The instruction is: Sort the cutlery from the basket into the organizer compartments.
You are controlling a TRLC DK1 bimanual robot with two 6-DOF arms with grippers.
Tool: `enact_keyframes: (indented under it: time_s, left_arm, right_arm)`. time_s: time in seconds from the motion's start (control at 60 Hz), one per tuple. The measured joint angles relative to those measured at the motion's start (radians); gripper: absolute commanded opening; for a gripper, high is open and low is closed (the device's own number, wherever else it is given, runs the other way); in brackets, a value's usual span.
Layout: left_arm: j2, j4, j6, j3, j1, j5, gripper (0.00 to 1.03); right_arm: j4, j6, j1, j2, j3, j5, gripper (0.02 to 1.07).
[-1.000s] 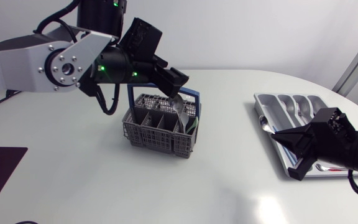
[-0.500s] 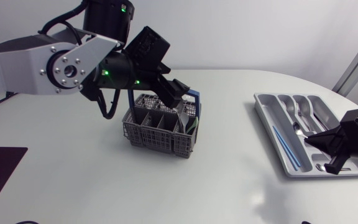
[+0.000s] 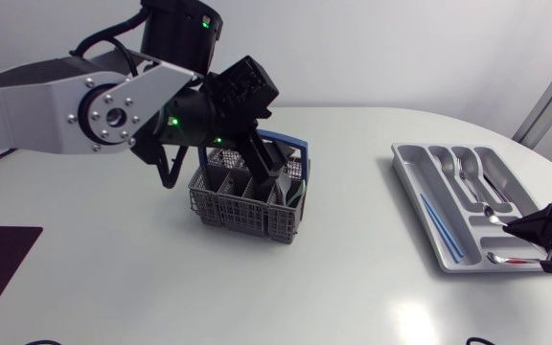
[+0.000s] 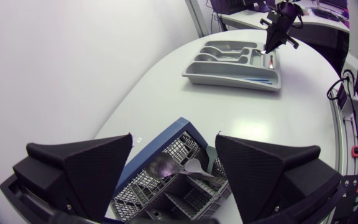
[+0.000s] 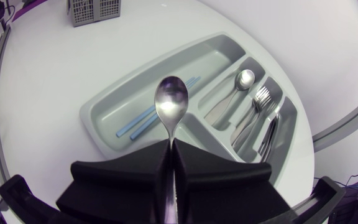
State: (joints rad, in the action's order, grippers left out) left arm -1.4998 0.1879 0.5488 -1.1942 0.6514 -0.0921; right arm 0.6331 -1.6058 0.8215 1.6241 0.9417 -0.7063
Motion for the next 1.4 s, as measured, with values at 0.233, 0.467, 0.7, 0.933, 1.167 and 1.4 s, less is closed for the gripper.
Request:
enact_keyframes:
  time_s: [0.233,0.467,0.7,0.933,1.167,1.4]
  left_arm:
    - [-0.002,0.006,0.025,0.004,0.010,0.012,0.92]
    - [-0.003,0.006,0.029,0.004,0.026,0.023,0.92]
    - [-0.003,0.006,0.029,0.006,0.026,0.023,0.92]
    - [-0.003,0.025,0.033,0.011,0.028,0.023,0.92]
    - [-0.003,0.032,0.036,0.011,0.034,0.024,0.92]
    - [-0.003,0.032,0.036,0.011,0.039,0.027,0.92]
  right_arm:
    - [0.011,-0.130,0.041,0.104,0.055,0.064,0.09]
    - [-0.084,-0.174,0.050,0.135,0.048,0.109,0.10]
    - [-0.241,-0.177,0.047,0.145,0.005,0.148,0.10]
    - [-0.261,-0.214,0.037,0.144,-0.020,0.166,0.10]
    - [-0.248,-0.289,0.031,0.138,-0.059,0.181,0.09]
    - [-0.240,-0.337,0.029,0.109,-0.068,0.185,0.09]
